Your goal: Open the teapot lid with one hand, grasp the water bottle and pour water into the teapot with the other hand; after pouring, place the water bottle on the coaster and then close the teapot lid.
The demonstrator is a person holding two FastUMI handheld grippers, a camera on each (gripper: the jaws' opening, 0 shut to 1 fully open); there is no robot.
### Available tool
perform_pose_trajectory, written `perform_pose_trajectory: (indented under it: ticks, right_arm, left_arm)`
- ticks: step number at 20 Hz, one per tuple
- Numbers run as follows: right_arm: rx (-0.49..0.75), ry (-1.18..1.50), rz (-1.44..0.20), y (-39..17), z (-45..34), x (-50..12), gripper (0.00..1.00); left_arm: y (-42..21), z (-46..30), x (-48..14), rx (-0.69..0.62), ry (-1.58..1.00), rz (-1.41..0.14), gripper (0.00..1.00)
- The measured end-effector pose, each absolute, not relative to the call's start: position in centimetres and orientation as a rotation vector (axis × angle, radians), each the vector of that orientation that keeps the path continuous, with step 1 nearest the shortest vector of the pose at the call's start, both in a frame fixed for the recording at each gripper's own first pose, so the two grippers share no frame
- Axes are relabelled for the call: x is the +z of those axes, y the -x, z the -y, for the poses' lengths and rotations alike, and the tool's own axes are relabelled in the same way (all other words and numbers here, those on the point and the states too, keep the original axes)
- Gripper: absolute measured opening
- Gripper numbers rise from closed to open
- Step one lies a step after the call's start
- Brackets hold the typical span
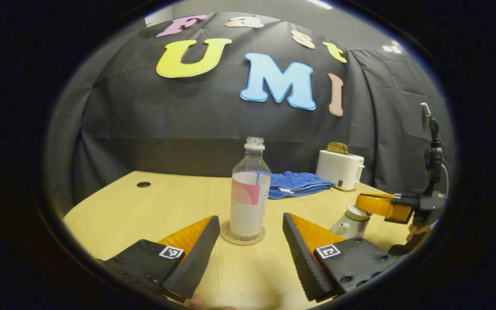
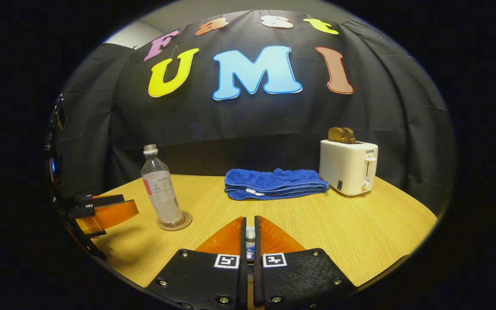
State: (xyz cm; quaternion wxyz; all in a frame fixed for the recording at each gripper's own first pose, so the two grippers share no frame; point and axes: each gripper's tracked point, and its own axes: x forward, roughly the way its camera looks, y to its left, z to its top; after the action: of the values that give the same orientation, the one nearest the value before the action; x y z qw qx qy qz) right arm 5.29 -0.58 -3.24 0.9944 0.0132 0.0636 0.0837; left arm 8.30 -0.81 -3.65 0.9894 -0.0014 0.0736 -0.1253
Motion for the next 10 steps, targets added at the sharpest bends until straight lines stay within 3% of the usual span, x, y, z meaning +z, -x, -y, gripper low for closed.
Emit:
perform_pose_trajectory:
  ticks: [7, 10]
  right_arm:
    - [0.160, -0.024, -0.148, -5.4, 0.4, -4.1, 0.05]
    - [0.136, -0.027, -0.114, -4.9, 0.9, -2.8, 0.19]
  left_arm:
    - [-7.4, 1.5, -2.7, -0.251, -0.014, -0.128, 0.98]
    - [-7.0, 1.5, -2.4, -0.247, -0.014, -0.122, 0.98]
